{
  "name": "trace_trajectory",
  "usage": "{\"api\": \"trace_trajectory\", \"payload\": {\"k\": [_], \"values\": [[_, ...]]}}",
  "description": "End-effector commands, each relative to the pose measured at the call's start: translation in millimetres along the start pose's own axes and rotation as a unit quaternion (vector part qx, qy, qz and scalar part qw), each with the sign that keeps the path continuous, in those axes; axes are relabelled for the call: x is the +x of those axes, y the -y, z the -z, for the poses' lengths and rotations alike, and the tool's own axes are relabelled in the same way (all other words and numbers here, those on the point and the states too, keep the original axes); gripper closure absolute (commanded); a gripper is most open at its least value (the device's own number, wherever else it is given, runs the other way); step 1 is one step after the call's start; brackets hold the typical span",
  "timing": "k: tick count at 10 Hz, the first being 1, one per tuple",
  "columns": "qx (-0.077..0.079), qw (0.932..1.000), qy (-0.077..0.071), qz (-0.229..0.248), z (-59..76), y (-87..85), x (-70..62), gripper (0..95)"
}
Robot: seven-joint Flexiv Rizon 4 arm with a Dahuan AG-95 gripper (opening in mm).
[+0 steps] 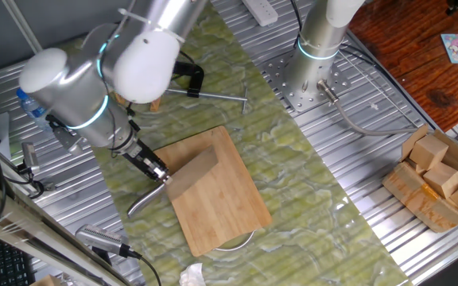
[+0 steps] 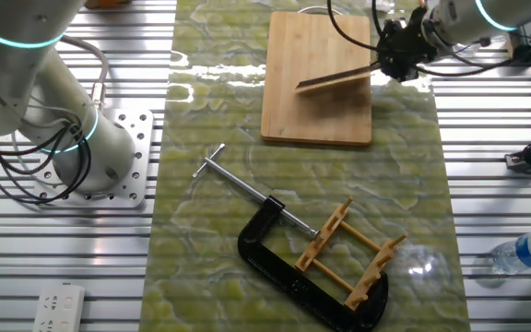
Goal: Put the knife on the knife rack
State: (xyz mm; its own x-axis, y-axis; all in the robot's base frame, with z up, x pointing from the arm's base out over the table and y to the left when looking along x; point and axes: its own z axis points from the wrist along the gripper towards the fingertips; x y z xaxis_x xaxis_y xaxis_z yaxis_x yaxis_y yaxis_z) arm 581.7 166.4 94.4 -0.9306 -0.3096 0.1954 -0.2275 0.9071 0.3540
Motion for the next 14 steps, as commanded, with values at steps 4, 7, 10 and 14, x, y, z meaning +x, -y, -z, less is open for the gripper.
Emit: {"api": "trace_trajectory", "payload": {"k": [4,7,10,14], "values": [[0.019,0.9997,0.01,-0.012,-3.0,-10.8,1.2,95.0],[0.023,0.9995,0.015,-0.013,-6.2,-13.0,0.6,95.0],[0.05,0.9988,0.0,0.004,-2.1,-17.9,3.2,95.0],[0.066,0.9968,-0.006,0.044,0.8,-19.2,5.5,95.0]]}}
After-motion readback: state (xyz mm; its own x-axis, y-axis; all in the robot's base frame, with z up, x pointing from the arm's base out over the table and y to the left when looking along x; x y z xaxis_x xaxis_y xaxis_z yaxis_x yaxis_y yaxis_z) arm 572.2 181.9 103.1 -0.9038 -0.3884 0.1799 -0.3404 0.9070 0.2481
